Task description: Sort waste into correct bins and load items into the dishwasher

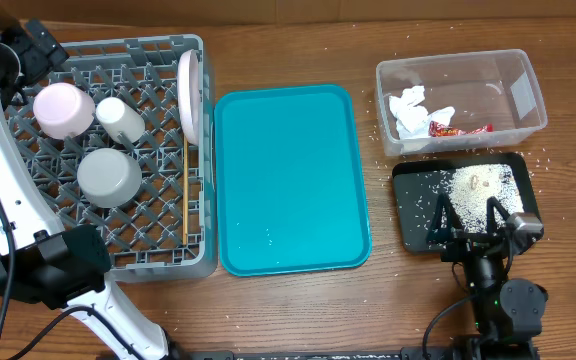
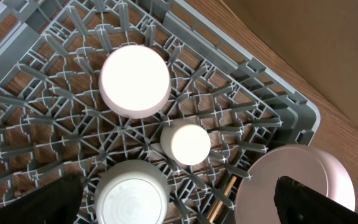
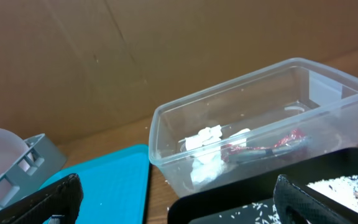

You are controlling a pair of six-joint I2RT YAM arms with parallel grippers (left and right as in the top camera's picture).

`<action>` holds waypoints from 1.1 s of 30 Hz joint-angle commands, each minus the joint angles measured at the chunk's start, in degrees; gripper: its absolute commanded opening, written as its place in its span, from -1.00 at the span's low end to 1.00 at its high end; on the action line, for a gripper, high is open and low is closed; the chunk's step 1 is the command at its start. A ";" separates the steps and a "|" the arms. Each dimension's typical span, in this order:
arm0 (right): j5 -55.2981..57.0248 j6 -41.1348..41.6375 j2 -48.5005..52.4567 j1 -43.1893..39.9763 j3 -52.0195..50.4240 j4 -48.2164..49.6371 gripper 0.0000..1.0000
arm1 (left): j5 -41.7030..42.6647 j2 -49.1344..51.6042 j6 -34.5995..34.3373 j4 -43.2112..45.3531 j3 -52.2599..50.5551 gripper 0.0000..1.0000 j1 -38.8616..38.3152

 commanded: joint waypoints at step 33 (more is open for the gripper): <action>3.50 -9.44 -5.86 -0.26 -4.20 -0.31 1.00 | -0.02 0.02 -0.50 0.00 -0.11 1.00 -0.52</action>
